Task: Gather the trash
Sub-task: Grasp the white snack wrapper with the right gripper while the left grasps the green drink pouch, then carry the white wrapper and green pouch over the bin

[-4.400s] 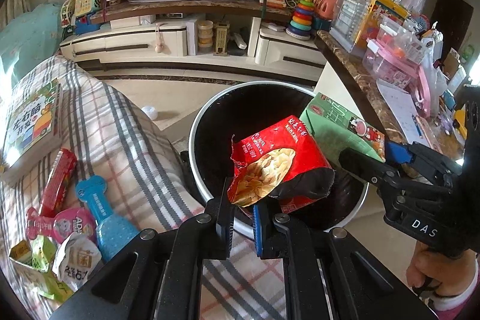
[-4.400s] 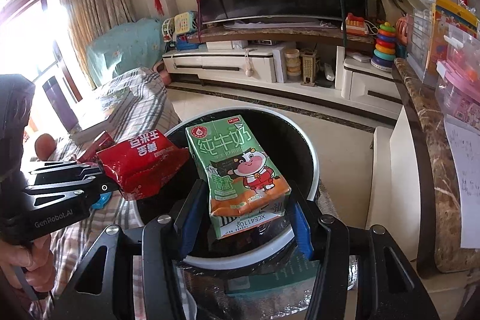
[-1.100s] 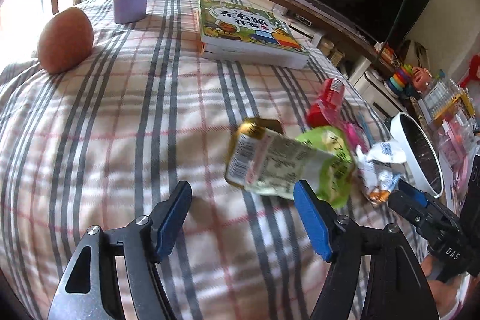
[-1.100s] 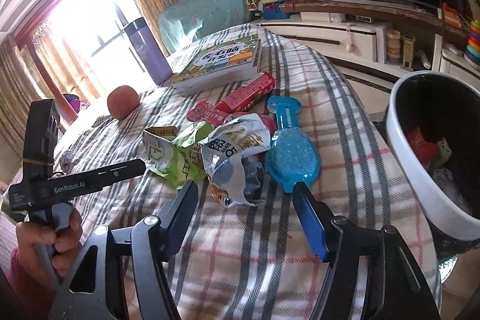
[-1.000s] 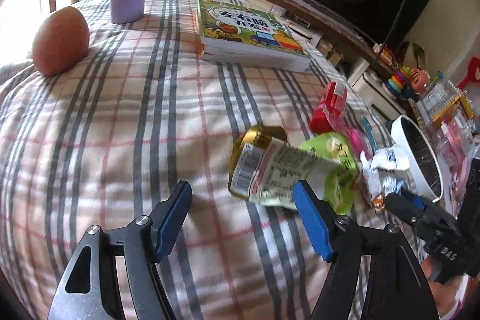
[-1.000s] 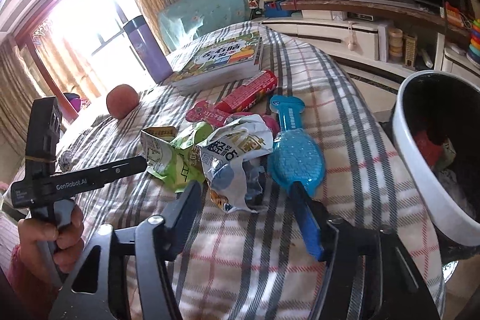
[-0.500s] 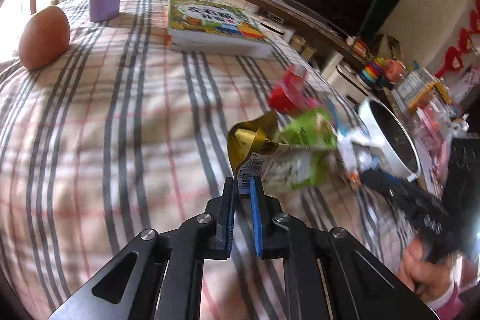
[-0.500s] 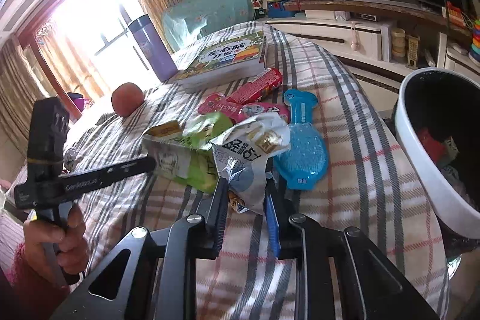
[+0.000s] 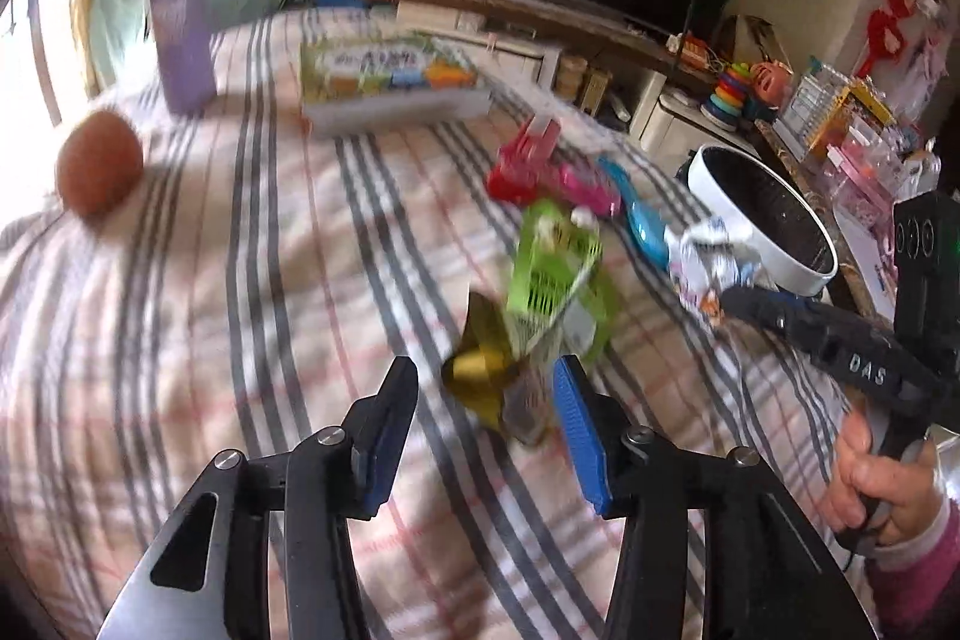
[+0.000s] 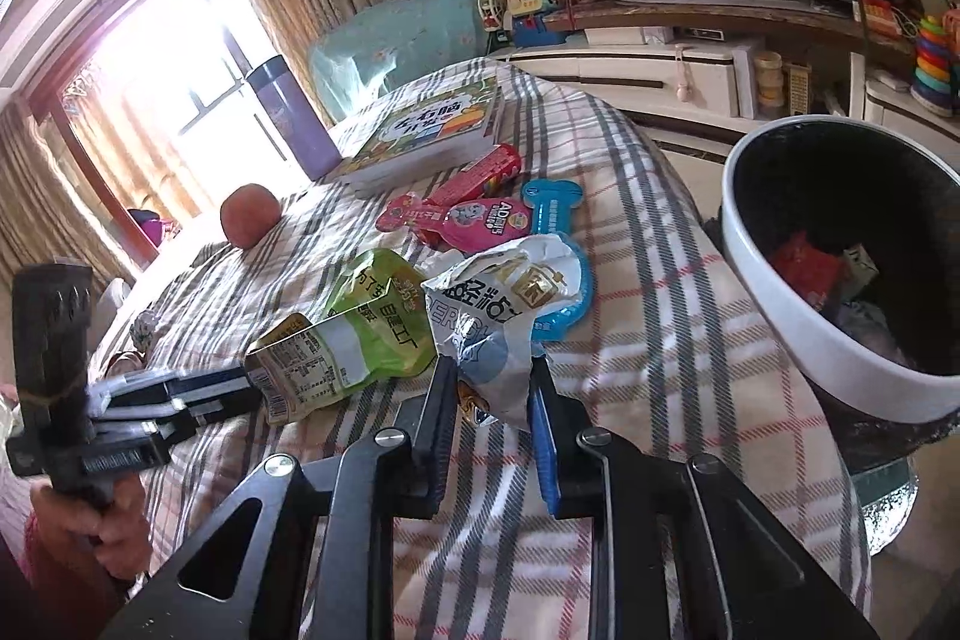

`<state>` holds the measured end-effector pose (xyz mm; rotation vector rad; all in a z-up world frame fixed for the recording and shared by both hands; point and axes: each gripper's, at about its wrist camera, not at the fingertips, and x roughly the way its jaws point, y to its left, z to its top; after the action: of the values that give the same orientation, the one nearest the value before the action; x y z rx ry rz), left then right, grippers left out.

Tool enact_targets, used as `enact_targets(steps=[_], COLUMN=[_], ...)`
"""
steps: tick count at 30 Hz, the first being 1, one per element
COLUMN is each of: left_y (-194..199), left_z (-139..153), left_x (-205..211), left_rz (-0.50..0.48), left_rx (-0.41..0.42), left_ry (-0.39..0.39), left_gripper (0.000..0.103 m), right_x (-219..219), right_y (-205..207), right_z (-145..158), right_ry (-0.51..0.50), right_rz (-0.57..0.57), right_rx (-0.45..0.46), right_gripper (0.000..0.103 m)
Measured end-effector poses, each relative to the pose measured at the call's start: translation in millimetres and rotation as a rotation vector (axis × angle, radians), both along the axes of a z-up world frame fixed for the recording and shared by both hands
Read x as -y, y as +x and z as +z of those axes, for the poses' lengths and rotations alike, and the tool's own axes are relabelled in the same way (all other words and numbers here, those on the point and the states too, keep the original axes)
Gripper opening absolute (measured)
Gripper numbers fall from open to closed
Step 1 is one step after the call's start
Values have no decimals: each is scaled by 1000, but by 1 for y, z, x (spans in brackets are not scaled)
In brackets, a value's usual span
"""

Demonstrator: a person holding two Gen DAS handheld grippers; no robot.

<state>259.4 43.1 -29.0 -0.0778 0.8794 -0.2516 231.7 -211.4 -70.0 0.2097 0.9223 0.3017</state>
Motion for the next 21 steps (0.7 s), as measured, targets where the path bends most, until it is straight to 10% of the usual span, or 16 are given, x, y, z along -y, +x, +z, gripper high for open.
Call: enact_targets(steps=[11,15,21], left_y=[21,32,26], left_z=[-7,-20,-19], left_x=[49,63,69], left_rz=[-169,-198,-199], left_rx=[15,-20,-16], left_ry=[131,190,185], left_gripper=[43,17,5], right_x=[7,12,16], right_y=[-5,-7,-9], right_z=[1,2,1], right_ry=[2,0,7], right_rz=[-22,-33,-43], right_rx=[-2,-1,-7], right_gripper=[23,23,23])
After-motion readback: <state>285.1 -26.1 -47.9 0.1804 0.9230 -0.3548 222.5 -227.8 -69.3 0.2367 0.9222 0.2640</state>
